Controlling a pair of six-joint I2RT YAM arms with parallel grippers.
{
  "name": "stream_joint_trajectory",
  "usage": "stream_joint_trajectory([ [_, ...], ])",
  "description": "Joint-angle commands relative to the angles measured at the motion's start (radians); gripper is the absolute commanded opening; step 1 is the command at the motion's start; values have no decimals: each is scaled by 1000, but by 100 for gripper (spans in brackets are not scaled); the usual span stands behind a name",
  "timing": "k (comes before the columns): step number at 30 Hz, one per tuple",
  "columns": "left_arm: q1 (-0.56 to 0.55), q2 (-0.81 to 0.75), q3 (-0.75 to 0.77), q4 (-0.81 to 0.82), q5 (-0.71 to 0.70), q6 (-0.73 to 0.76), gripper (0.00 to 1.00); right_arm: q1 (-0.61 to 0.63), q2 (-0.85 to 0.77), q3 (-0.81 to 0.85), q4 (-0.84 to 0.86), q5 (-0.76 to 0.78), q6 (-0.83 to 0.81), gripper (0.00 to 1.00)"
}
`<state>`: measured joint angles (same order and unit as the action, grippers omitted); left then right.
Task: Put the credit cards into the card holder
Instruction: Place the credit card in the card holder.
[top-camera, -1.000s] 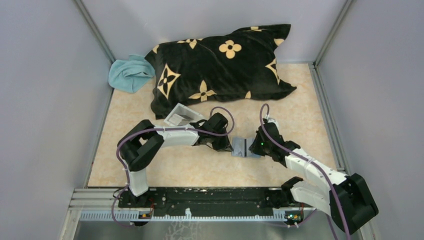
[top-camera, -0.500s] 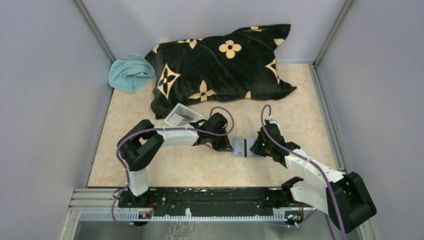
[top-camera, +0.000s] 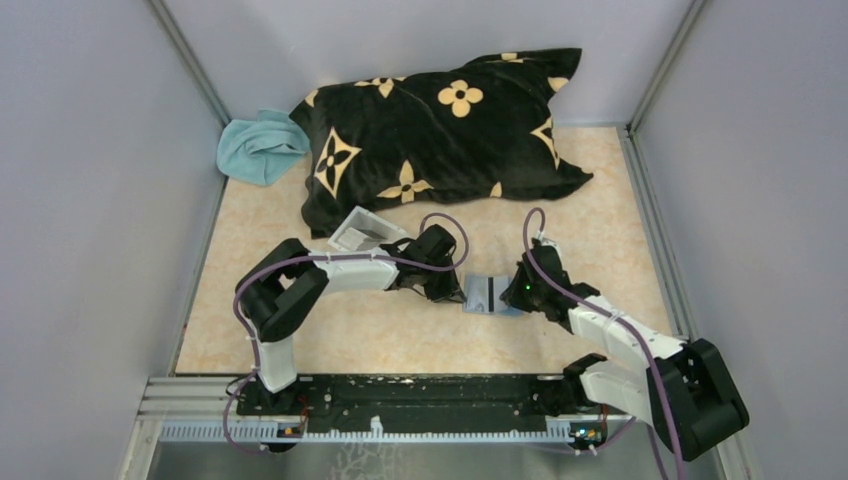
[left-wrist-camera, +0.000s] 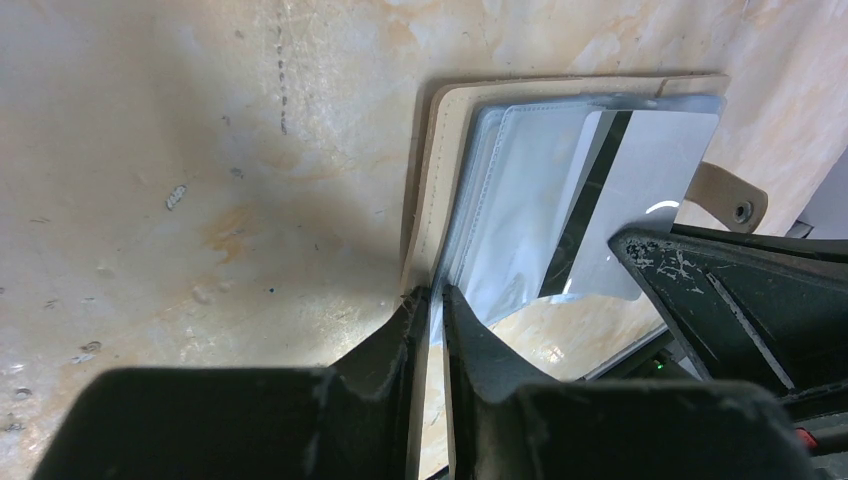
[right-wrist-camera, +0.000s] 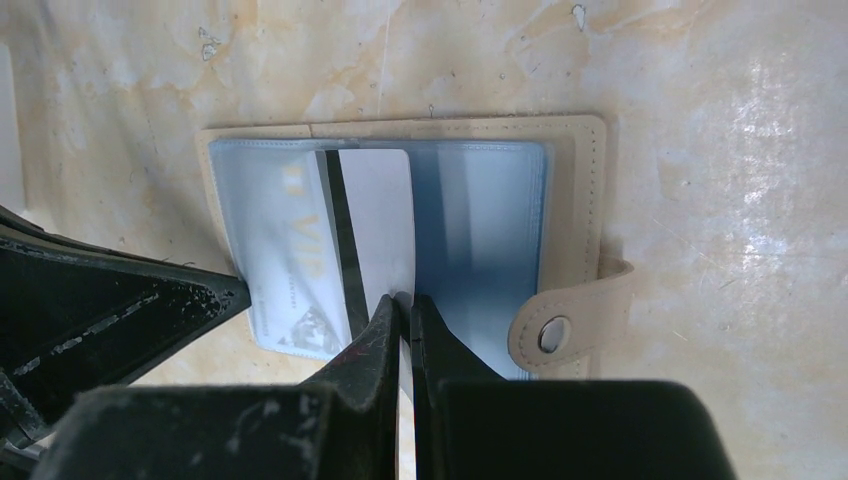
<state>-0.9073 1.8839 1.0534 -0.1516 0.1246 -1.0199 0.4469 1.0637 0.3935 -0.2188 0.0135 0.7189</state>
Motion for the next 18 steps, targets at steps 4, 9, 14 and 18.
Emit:
stream_joint_trajectory([
  [4, 32, 120, -76, -302, -181, 81, 18, -20, 48, -4, -74, 117, -12, 0],
  [9, 33, 122, -72, -302, -177, 81, 18, -20, 67, -5, -65, 103, -12, 0],
  [14, 33, 127, -65, -304, -171, 78, 17, -20, 58, -20, -83, 54, -10, 0],
  [18, 32, 130, -51, -309, -170, 78, 17, -19, 15, -47, -112, 26, 2, 0],
])
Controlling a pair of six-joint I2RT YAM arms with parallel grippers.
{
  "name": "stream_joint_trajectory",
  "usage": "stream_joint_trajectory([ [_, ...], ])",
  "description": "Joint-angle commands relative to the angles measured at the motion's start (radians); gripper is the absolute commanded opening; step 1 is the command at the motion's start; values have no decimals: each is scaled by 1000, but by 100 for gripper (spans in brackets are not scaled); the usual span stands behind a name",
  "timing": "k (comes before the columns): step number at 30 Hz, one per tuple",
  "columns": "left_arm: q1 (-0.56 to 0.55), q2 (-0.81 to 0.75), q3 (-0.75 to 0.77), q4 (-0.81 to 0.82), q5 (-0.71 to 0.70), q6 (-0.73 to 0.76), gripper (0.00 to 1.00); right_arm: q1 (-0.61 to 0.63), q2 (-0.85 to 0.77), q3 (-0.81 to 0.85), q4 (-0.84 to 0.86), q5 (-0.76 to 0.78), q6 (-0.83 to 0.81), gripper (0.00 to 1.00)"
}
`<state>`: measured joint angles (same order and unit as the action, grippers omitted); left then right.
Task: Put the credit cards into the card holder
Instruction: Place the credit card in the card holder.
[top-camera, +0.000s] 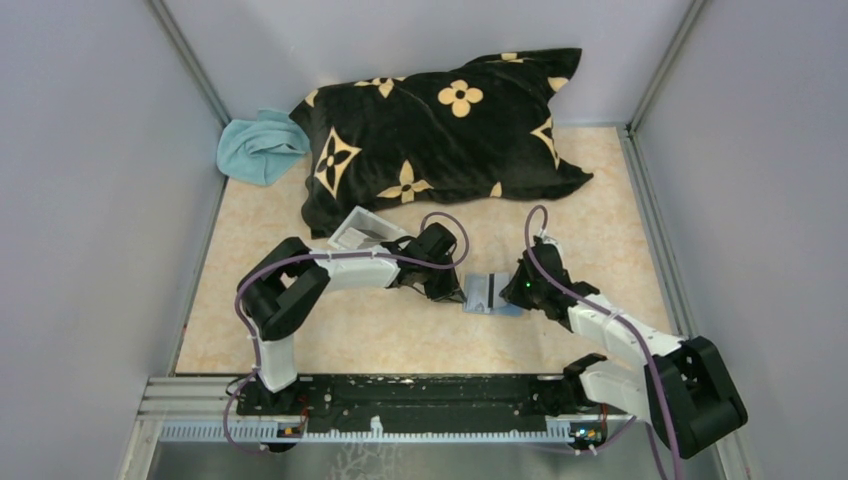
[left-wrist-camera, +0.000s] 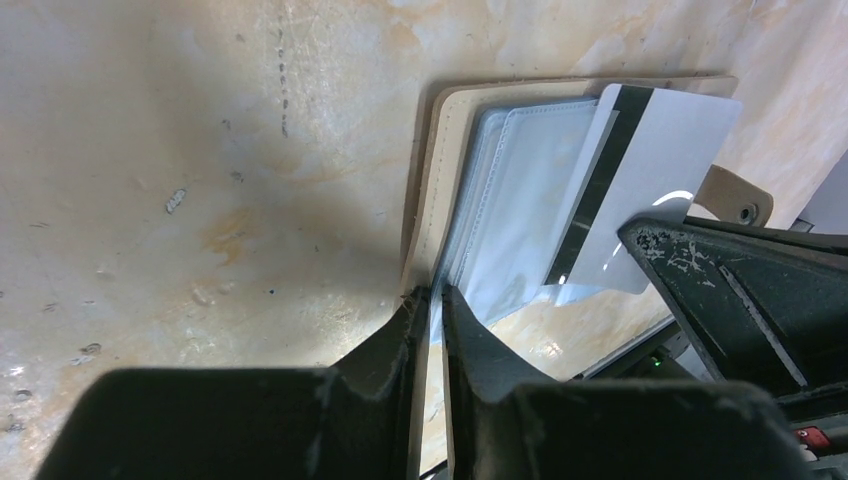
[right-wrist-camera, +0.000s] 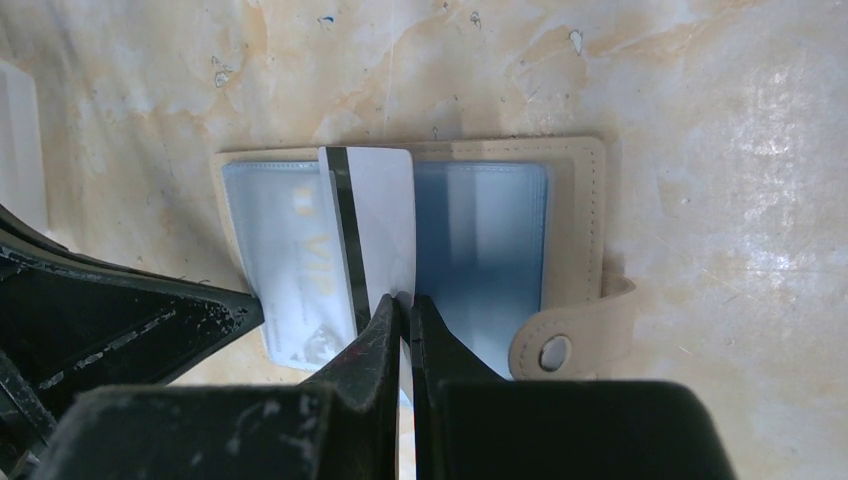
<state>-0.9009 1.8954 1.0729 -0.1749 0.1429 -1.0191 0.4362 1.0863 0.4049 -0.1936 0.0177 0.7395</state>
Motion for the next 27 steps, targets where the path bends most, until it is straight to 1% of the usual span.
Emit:
stream_joint_trajectory([
  [1, 25, 120, -68, -287, -188, 77, 17, -8, -20, -63, -148, 17, -14, 0],
  [5, 25, 125, -58, -290, -183, 76, 17, -3, -66, -73, -176, 7, 7, 0],
  [9, 22, 131, -49, -290, -179, 76, 17, 1, -79, -75, -188, 5, 18, 0],
  [17, 14, 136, -34, -298, -179, 76, 16, 3, -62, -101, -149, -22, 32, 0],
  [27, 4, 145, -30, -302, -178, 71, 15, 8, 2, -100, -87, -47, 28, 0],
])
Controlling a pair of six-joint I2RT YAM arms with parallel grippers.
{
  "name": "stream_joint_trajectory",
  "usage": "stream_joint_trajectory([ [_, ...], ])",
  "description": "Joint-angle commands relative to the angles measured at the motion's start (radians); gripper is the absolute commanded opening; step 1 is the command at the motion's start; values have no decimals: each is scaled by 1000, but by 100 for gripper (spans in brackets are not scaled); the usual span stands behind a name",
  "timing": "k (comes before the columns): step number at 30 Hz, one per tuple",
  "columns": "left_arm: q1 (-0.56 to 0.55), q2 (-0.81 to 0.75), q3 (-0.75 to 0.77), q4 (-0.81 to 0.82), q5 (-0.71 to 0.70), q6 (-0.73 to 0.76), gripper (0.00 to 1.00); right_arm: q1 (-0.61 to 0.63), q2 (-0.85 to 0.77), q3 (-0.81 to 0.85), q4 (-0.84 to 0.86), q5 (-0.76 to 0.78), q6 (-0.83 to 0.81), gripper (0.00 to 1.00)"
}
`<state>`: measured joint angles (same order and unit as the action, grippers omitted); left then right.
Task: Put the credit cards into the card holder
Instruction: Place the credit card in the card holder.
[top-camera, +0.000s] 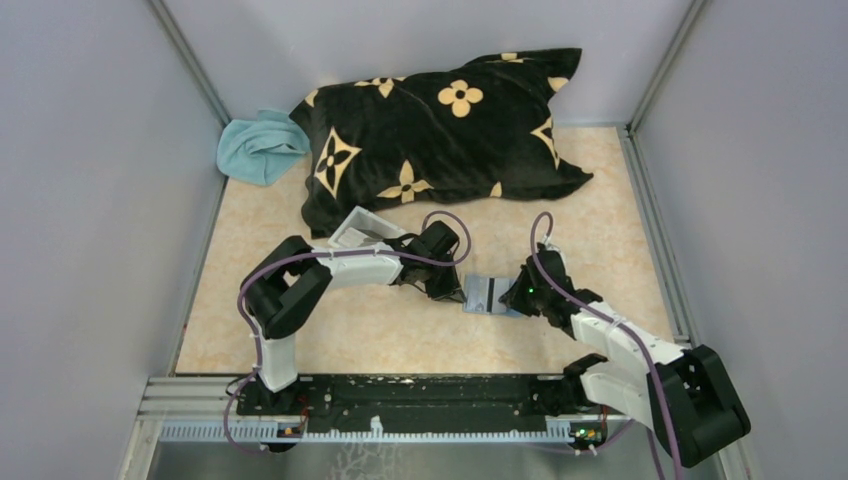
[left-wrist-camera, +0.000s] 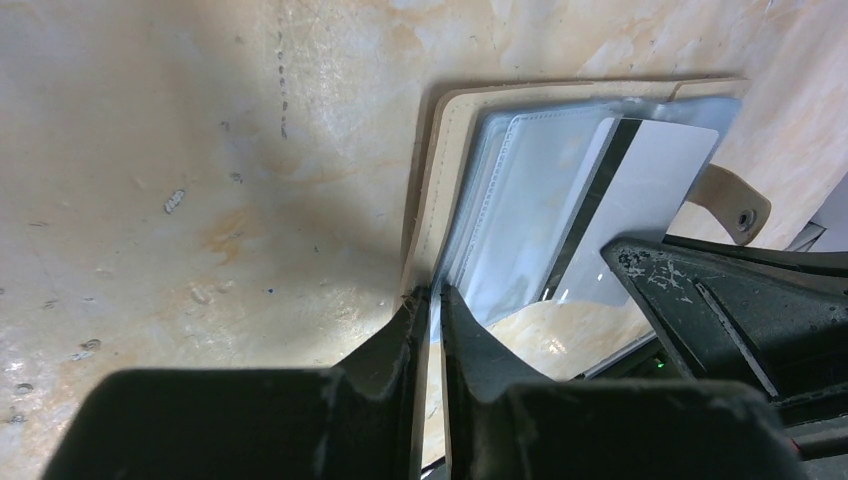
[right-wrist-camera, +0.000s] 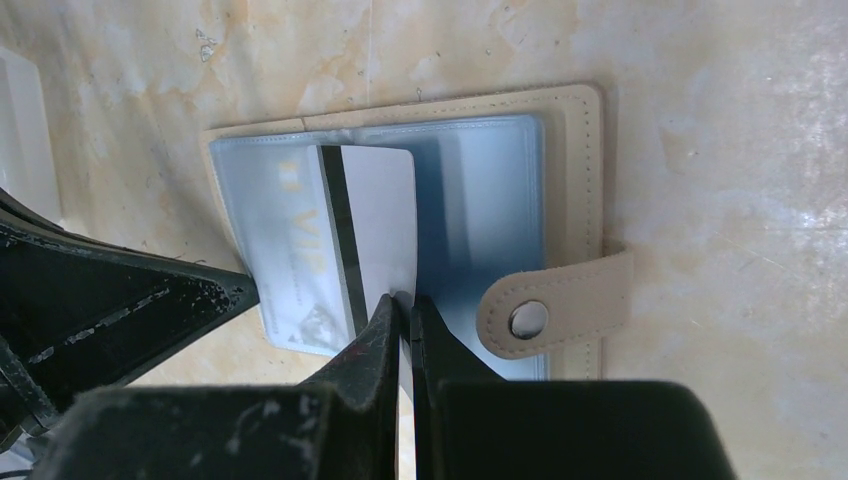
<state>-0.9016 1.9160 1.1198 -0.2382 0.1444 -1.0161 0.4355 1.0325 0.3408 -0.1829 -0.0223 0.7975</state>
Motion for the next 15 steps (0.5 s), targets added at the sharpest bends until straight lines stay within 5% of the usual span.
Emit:
stream_joint_trajectory([
  [1, 5, 123, -78, -239, -180, 68, 15, 10, 63, -33, -94, -8, -31, 0],
  [15, 4, 124, -77, -231, -178, 68, 15, 70, 132, -12, -71, -1, -17, 0],
])
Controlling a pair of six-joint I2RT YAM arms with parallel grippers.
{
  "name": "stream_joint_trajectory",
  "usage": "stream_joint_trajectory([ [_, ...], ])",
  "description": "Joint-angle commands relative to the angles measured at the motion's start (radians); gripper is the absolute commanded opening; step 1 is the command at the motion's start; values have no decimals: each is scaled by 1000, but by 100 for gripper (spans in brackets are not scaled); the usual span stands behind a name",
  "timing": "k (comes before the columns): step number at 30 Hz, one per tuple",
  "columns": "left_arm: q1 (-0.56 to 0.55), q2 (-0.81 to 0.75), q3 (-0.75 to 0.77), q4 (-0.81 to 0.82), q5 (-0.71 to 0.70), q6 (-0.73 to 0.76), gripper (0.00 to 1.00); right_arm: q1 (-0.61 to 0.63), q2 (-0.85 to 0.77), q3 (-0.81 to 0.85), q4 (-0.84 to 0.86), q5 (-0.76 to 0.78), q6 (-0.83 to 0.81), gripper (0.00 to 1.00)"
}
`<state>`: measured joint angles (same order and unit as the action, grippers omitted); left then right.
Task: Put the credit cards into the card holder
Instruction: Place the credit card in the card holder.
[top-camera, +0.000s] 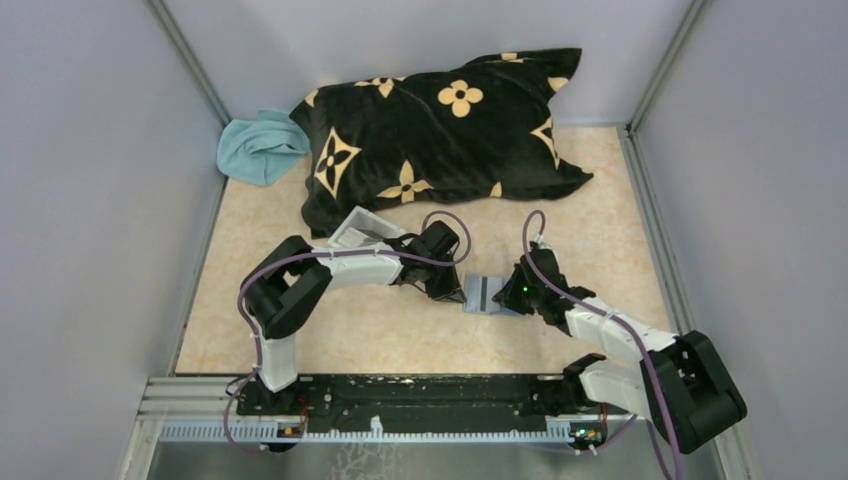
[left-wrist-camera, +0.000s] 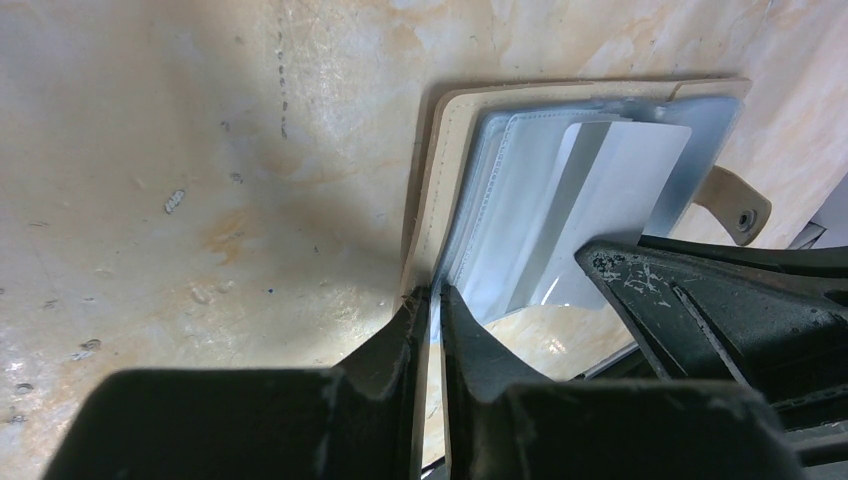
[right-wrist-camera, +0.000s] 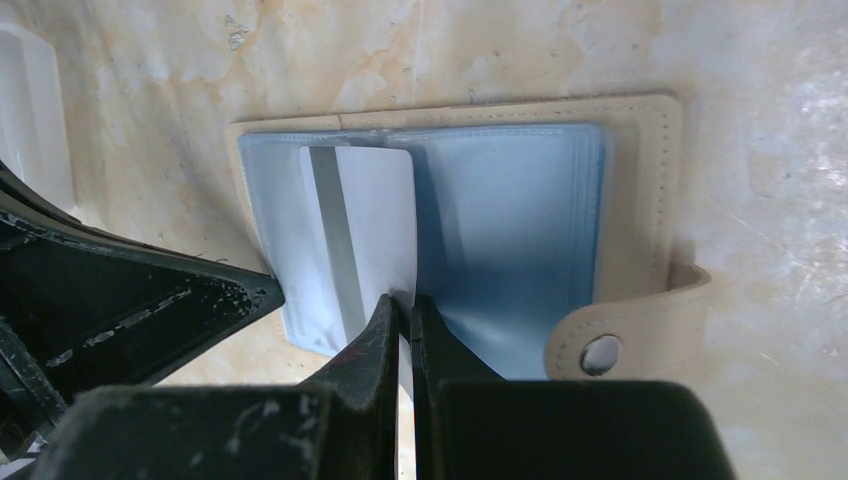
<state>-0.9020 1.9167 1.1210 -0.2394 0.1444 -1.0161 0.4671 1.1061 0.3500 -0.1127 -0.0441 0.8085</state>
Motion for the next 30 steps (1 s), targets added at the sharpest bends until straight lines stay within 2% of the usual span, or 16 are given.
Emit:
stream_joint_trajectory([
  [1, 5, 123, -78, -229, -177, 68, 15, 42, 60, -18, -143, 21, -29, 0],
  [4, 3, 123, -78, -226, -174, 69, 15, 53, 70, -3, -153, 15, -42, 0],
  [6, 2, 122, -78, -225, -174, 68, 15, 58, 76, 7, -173, 22, -50, 12],
  [9, 3, 117, -80, -225, -179, 67, 15, 59, 59, 25, -224, 49, -62, 37],
  [12, 3, 112, -79, -223, -181, 66, 15, 59, 25, 42, -271, 82, -75, 46],
  [19, 0, 103, -84, -214, -180, 60, 15, 59, -2, 87, -339, 116, -92, 52],
  [25, 0, 84, -97, -209, -185, 58, 15, 59, -16, 112, -364, 142, -95, 52],
  [27, 1, 81, -100, -207, -184, 58, 15, 59, -16, 120, -367, 153, -94, 50],
  [30, 0, 80, -105, -204, -183, 59, 15, 59, -23, 133, -362, 178, -89, 39],
])
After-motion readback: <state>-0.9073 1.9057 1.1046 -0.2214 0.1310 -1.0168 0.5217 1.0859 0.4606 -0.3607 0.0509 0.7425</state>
